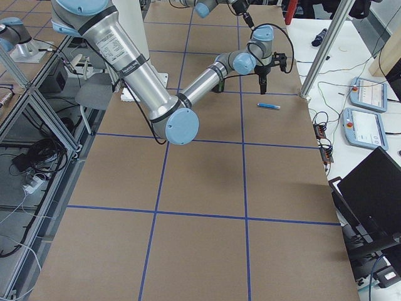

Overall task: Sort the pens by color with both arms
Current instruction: 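Lift the red-capped white marker out of the cup with the left gripper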

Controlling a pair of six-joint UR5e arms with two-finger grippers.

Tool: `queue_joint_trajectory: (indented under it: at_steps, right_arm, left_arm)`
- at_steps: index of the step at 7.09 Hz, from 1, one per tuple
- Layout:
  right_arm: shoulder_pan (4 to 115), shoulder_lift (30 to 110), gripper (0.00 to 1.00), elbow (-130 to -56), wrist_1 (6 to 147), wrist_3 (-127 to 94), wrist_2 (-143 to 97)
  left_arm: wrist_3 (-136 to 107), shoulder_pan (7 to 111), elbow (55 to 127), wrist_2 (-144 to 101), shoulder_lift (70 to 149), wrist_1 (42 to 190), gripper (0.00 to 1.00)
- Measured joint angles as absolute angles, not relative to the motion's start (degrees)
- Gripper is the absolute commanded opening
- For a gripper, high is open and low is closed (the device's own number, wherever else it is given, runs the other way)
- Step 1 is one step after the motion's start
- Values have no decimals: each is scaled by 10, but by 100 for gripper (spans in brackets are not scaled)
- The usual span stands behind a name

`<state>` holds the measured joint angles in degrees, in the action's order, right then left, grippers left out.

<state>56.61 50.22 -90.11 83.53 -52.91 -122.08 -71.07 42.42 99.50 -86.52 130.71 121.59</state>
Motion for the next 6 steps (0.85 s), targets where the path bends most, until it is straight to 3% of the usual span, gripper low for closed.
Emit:
queue_joint_trajectory:
  at_steps: [2, 6]
  right_arm:
    - [567, 506, 100, -904, 834, -529, -1221]
    - [567, 510, 100, -907, 833, -529, -1220]
  left_arm:
    - [-710, 338, 902, -630, 1329, 1287, 0]
    - [-721, 283, 688, -412, 1431, 1301, 0]
